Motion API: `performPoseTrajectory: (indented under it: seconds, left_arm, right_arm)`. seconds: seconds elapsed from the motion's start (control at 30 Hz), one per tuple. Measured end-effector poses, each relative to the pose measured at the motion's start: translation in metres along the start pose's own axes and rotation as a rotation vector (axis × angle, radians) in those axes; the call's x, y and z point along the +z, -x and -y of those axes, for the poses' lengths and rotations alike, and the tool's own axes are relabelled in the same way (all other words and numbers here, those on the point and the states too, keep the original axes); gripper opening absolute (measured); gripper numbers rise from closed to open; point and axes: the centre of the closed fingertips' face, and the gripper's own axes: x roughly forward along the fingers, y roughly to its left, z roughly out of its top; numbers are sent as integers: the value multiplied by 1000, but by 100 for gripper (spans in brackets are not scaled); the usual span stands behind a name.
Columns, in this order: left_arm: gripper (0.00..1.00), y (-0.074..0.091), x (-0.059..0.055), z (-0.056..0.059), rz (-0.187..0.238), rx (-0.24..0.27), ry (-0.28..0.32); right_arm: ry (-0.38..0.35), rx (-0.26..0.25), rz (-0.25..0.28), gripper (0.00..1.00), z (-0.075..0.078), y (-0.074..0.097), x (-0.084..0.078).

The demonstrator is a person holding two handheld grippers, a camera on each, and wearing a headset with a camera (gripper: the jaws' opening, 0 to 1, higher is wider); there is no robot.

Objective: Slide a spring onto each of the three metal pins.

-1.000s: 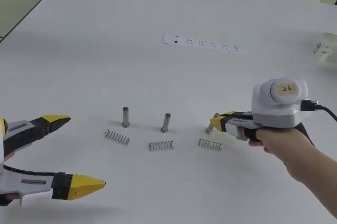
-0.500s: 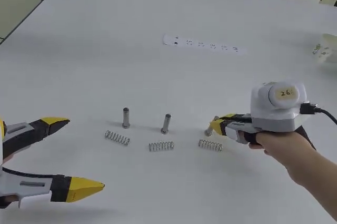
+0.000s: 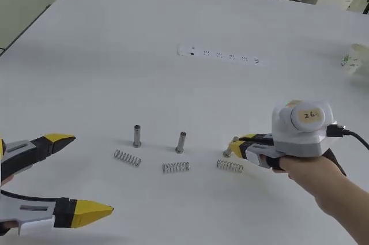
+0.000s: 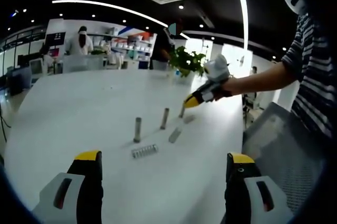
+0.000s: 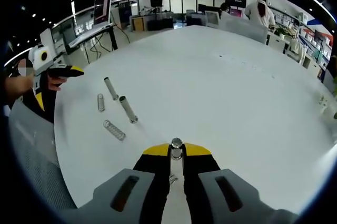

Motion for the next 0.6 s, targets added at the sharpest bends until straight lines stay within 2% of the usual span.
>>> performPoseTrajectory:
  seconds: [0.23, 0.6]
  left_arm:
    - [97, 1, 2, -3, 6, 7, -2]
    - [97, 4, 2, -2, 6, 8, -5]
  right_arm:
    - [12, -1, 5, 6, -1, -1, 0]
    - [10, 13, 8, 7, -4, 0, 0]
